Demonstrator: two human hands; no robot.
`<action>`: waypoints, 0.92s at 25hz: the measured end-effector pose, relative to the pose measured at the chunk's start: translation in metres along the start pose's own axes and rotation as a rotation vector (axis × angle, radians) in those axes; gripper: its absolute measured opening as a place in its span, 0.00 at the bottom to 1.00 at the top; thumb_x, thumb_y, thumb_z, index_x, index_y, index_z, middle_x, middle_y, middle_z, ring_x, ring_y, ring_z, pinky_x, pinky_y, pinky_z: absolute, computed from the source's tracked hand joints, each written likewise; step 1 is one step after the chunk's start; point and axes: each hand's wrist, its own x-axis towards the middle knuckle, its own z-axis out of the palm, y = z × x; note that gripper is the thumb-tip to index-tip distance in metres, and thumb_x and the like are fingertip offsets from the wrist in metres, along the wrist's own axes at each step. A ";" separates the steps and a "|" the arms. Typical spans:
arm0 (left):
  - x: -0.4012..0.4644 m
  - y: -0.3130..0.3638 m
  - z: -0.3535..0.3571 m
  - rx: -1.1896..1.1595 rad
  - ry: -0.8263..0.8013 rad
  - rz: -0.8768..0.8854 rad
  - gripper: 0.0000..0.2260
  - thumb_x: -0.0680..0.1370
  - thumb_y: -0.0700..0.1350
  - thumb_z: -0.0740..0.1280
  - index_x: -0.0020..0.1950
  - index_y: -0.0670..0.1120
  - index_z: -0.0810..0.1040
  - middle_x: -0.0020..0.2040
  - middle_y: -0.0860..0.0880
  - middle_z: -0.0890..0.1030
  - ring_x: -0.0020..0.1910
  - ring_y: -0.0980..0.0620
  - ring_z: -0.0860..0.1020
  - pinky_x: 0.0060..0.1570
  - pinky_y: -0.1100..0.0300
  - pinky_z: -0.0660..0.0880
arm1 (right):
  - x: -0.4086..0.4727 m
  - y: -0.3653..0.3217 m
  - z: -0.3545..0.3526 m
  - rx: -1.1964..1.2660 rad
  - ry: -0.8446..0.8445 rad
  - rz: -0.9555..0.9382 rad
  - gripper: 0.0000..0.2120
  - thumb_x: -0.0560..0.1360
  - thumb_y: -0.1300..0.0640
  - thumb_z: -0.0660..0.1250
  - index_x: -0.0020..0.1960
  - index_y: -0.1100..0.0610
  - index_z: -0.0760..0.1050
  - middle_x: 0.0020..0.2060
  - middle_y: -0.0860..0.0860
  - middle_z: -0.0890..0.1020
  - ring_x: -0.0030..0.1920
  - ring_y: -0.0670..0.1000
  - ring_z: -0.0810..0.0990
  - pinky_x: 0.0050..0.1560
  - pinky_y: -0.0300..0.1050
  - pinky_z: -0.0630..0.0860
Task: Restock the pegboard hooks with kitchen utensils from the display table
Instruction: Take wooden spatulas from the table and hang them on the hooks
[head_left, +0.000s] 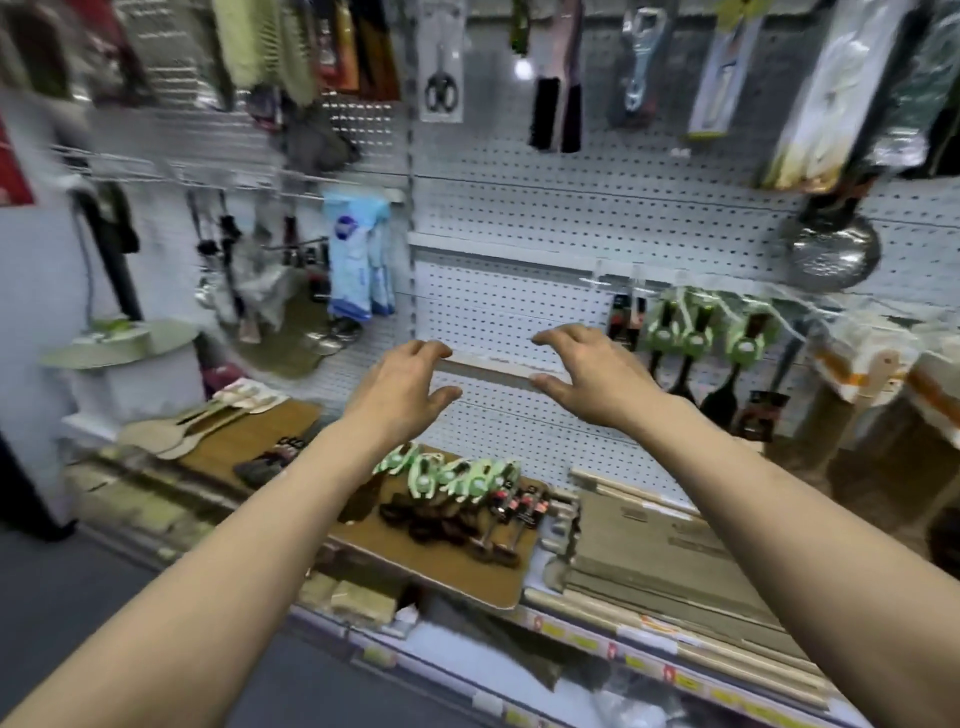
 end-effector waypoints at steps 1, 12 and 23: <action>-0.003 -0.029 -0.015 0.018 0.001 -0.023 0.22 0.76 0.54 0.68 0.68 0.49 0.70 0.63 0.45 0.74 0.62 0.42 0.73 0.61 0.49 0.71 | 0.020 -0.027 0.007 0.012 -0.002 -0.019 0.27 0.79 0.40 0.62 0.75 0.49 0.64 0.73 0.51 0.69 0.73 0.55 0.65 0.69 0.55 0.68; -0.013 -0.320 -0.149 0.143 0.081 -0.119 0.21 0.75 0.53 0.69 0.66 0.48 0.72 0.60 0.43 0.75 0.59 0.42 0.74 0.58 0.47 0.73 | 0.214 -0.301 0.082 0.176 -0.010 -0.178 0.26 0.78 0.42 0.65 0.72 0.51 0.67 0.69 0.54 0.72 0.70 0.56 0.69 0.68 0.52 0.69; 0.056 -0.595 -0.138 0.143 0.041 -0.259 0.22 0.75 0.56 0.68 0.66 0.49 0.71 0.63 0.45 0.75 0.60 0.43 0.74 0.57 0.47 0.74 | 0.445 -0.459 0.238 0.236 -0.118 -0.279 0.26 0.78 0.43 0.65 0.72 0.54 0.67 0.69 0.55 0.72 0.70 0.56 0.69 0.69 0.51 0.67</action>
